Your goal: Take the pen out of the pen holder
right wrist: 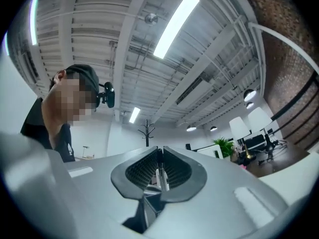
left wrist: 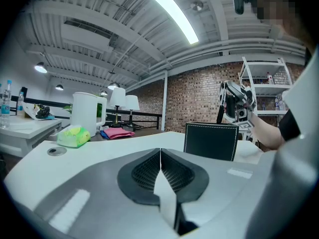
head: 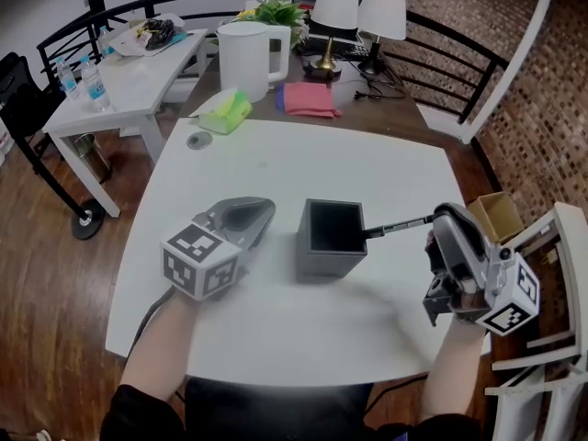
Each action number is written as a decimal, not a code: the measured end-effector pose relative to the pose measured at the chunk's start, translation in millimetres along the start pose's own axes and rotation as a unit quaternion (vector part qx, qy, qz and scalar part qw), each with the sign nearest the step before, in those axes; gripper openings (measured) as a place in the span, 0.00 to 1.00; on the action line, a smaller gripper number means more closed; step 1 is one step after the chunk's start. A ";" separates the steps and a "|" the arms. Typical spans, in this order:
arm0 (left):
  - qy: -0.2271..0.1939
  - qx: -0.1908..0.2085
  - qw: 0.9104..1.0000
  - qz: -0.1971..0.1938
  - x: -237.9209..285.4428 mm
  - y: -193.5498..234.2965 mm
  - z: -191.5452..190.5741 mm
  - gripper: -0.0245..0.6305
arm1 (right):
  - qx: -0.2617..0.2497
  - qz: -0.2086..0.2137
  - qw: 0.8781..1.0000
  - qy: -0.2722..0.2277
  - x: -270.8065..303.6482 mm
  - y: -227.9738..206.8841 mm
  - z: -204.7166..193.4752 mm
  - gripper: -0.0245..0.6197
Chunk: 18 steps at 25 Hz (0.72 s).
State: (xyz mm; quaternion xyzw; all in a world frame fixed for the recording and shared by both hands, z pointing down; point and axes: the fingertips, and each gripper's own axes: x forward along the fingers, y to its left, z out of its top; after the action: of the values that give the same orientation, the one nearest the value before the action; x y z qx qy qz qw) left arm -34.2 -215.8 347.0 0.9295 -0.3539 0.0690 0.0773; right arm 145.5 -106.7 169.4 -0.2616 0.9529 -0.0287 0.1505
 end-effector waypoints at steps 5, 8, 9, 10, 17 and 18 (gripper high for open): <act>-0.001 -0.001 1.000 0.003 -0.5 0.4 -0.1 0.04 | 0.049 -0.026 0.998 0.015 -28.0 -16.3 3.0 0.11; -0.003 -0.001 1.000 0.007 -0.7 0.6 0.6 0.04 | 0.093 -0.044 0.994 0.025 -42.0 -29.4 -2.6 0.11; -0.003 -0.001 1.000 0.008 -0.8 0.5 1.0 0.04 | 0.118 -0.046 0.991 0.038 -43.7 -32.8 -10.8 0.11; -0.003 -0.001 1.000 0.008 -0.9 0.6 1.3 0.04 | 0.146 -0.045 0.987 0.058 -43.3 -35.8 -22.9 0.11; -0.005 -0.002 1.000 0.011 -0.7 1.8 1.1 0.04 | 0.258 -0.101 0.944 0.182 -27.5 -75.6 -125.6 0.11; -0.005 -0.002 1.000 0.011 -0.6 1.7 1.0 0.04 | 0.259 -0.114 0.940 0.192 -24.0 -80.9 -135.4 0.11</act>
State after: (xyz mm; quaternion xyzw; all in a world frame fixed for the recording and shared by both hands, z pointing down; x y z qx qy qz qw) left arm -35.7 -216.9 346.1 0.9258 -0.3643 0.0646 0.0771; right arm 163.9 -167.5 315.8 -0.3100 0.8870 -0.3416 0.0226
